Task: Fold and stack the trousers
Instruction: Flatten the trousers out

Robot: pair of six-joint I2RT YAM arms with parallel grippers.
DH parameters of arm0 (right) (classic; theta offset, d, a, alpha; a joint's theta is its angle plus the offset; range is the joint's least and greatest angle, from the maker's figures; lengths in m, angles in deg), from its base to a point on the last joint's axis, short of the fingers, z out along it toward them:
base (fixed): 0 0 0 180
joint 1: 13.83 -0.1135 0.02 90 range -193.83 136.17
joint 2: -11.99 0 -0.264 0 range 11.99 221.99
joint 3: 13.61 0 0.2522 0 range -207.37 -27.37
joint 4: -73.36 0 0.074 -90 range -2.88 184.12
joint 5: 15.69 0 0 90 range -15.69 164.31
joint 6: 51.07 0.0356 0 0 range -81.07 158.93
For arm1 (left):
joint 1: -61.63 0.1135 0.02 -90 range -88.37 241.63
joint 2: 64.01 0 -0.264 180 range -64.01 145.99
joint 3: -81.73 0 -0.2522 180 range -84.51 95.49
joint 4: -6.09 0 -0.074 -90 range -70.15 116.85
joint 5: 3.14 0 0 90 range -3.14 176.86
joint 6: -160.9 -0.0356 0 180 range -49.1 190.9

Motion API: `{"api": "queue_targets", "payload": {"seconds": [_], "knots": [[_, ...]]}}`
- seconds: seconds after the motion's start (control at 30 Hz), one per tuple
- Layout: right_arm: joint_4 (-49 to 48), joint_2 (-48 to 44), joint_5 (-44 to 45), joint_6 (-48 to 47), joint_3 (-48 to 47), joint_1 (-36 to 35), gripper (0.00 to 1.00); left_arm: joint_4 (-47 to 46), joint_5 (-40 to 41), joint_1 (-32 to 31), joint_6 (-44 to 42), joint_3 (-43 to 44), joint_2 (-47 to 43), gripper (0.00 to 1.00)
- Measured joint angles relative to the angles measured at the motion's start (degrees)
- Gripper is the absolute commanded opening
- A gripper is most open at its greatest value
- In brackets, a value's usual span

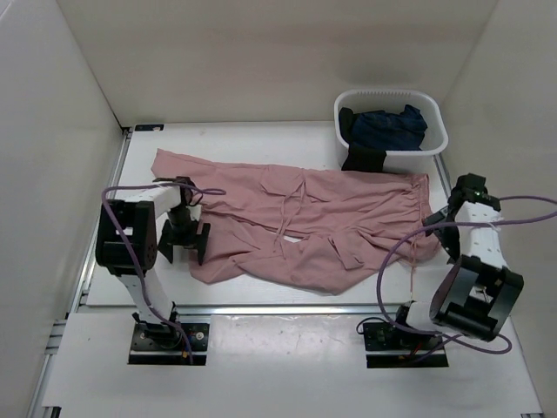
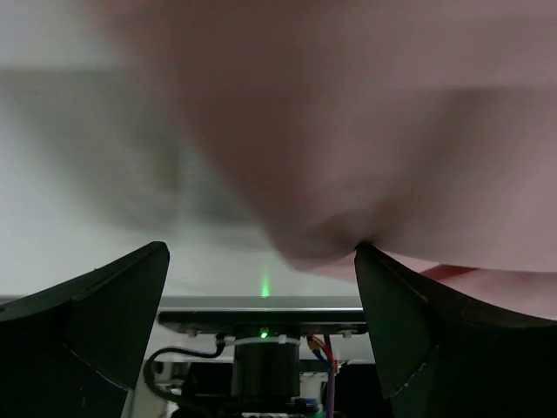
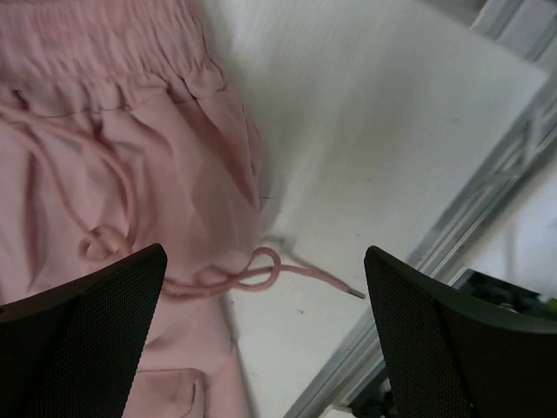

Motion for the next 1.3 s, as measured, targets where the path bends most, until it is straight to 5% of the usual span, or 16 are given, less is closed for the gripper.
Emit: {"api": "queue_targets", "payload": {"seconds": [0.13,0.17,0.2,0.23,0.27,0.3,0.33,0.43,0.6,0.77,1.03,1.1,1.13,1.27,1.3], "knots": [[-5.8,5.6,-5.2,1.6,4.7,1.2,0.96,-1.0,-1.8,-3.7,0.0,-1.8,2.8,0.99],[-7.1,7.2,-6.5,1.8,4.9,1.4,0.94,-0.8,-1.9,-4.2,0.0,-1.9,2.9,0.9],[-8.6,8.8,-7.4,2.0,4.9,1.4,0.84,-0.5,-2.1,-4.5,0.2,-1.9,3.2,0.77],[-10.0,10.4,-8.2,2.1,4.9,1.4,0.76,0.0,-2.4,-4.7,0.2,-1.9,3.7,0.35],[-11.0,11.8,-8.5,2.2,4.9,1.4,0.66,0.7,-2.7,-4.8,0.6,-1.9,4.1,0.14],[-11.8,12.9,-9.0,2.4,4.9,1.4,0.56,1.3,-3.2,-4.9,0.4,-2.0,4.6,0.14],[-12.2,13.6,-9.2,2.3,4.9,1.4,0.28,2.1,-3.8,-4.9,0.2,-2.2,5.0,0.14],[-12.3,13.7,-9.3,3.2,4.9,1.4,0.0,2.0,-3.5,-4.3,0.3,-3.6,4.0,0.14],[-8.9,4.7,-9.3,5.0,6.3,1.4,0.0,-3.5,7.8,4.4,0.2,-6.5,-5.8,0.14],[1.4,-13.4,-15.1,8.1,6.8,0.1,0.0,-3.8,12.6,17.4,1.4,2.3,-18.2,0.14],[6.2,-17.6,-18.6,11.3,10.5,-0.2,0.0,-1.1,18.6,18.0,1.3,5.2,-22.0,0.14],[6.6,-18.1,-17.0,11.9,11.4,-0.2,0.0,-2.0,19.6,18.5,1.3,-0.9,-22.3,0.24],[6.5,-18.8,-16.2,12.4,12.1,-0.2,0.0,-2.1,20.0,18.9,1.0,-4.7,-22.3,0.48],[5.9,-21.5,-11.5,13.8,16.6,0.4,0.0,-3.3,21.7,21.7,0.1,-19.5,-21.8,0.66],[5.9,-21.6,-10.8,14.0,17.8,0.5,0.0,-2.6,21.5,22.9,0.1,-21.0,-21.8,0.78]]}}
